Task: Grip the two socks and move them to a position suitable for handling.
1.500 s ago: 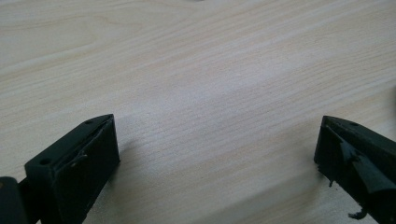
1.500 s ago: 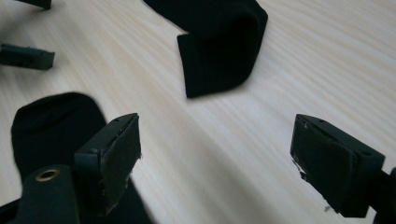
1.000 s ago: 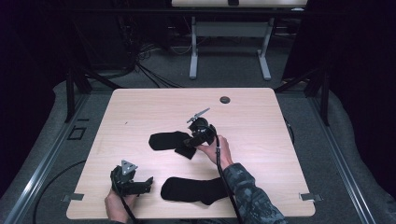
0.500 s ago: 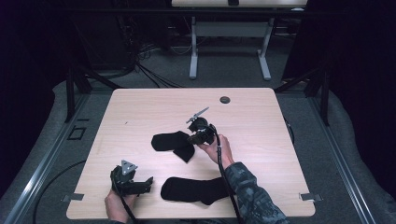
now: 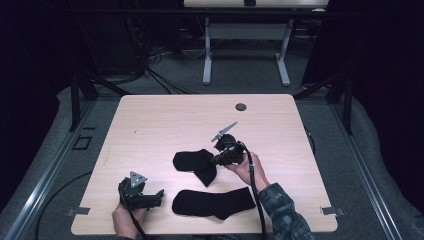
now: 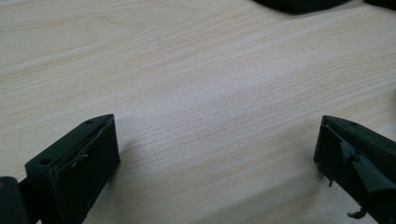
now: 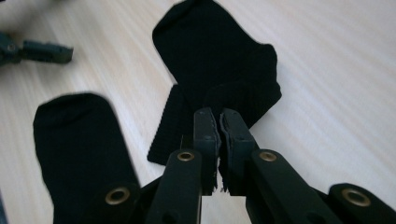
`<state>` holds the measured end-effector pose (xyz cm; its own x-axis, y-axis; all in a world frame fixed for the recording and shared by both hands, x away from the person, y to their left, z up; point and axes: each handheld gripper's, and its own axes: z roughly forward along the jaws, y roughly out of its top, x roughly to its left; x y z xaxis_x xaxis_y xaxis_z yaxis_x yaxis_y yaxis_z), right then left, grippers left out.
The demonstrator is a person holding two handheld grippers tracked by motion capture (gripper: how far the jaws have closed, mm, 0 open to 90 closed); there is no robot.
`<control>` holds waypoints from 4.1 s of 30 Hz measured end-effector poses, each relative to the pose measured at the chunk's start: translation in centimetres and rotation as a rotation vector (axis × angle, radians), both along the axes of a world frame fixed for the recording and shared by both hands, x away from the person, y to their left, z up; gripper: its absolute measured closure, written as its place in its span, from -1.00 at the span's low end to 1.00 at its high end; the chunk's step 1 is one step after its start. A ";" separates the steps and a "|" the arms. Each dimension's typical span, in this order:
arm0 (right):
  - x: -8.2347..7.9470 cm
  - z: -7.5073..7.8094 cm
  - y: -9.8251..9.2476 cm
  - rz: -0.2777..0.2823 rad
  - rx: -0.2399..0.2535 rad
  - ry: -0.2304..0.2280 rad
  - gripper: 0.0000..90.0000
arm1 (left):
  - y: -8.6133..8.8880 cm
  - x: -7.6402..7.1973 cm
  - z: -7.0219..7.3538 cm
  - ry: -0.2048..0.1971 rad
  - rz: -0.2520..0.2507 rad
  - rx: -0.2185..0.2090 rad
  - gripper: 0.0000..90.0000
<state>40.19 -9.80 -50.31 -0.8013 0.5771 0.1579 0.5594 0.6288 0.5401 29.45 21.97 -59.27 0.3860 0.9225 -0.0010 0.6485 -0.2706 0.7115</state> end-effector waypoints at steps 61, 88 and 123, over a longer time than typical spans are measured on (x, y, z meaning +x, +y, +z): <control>-4.3 -5.7 2.4 0.000 -0.061 -0.047 0.64 | -8.6 9.0 2.9 0.117 -0.507 0.162 0.46; -7.3 -1.4 -3.0 -0.002 0.084 -0.153 0.92 | -7.4 7.4 8.6 -0.004 -0.414 0.049 0.92; -3.6 -5.0 -10.7 -0.175 0.059 -0.014 0.33 | -5.7 9.6 4.1 0.257 -0.370 -0.017 0.80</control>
